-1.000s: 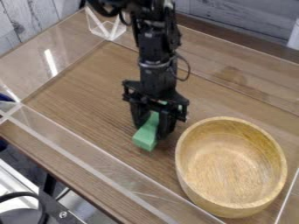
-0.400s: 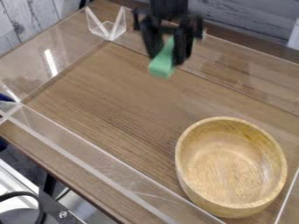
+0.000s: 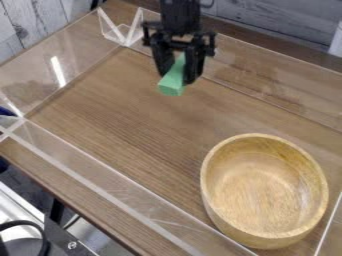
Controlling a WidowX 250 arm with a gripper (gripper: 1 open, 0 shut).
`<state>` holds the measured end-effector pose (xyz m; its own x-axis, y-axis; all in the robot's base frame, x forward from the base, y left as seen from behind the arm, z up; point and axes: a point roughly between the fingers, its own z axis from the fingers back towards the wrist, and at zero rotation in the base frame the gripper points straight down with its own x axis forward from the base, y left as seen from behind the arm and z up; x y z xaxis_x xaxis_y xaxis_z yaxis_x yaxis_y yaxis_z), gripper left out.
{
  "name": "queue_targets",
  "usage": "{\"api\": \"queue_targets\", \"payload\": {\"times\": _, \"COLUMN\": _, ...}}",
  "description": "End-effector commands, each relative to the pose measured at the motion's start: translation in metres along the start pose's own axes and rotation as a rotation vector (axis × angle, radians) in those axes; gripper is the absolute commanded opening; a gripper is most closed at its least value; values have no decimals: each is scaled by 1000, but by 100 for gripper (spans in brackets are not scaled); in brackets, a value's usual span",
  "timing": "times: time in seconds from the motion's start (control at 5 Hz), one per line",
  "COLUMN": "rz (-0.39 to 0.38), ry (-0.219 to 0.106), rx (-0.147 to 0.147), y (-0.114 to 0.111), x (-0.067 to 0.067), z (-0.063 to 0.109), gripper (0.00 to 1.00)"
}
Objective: Put the green block in the brown bowl
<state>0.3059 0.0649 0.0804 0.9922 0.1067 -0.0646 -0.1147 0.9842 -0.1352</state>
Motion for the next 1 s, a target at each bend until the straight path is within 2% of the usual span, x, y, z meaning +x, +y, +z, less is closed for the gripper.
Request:
{"api": "queue_targets", "payload": {"times": 0.0, "rz": -12, "ry": -56, "rx": 35, "y": 11, "x": 16, "z": 1, "gripper": 0}}
{"api": "queue_targets", "payload": {"times": 0.4, "rz": -7, "ry": -60, "rx": 45, "y": 18, "x": 37, "z": -16, "gripper": 0}}
{"api": "queue_targets", "payload": {"times": 0.8, "rz": -9, "ry": -85, "rx": 32, "y": 18, "x": 37, "z": -2, "gripper": 0}}
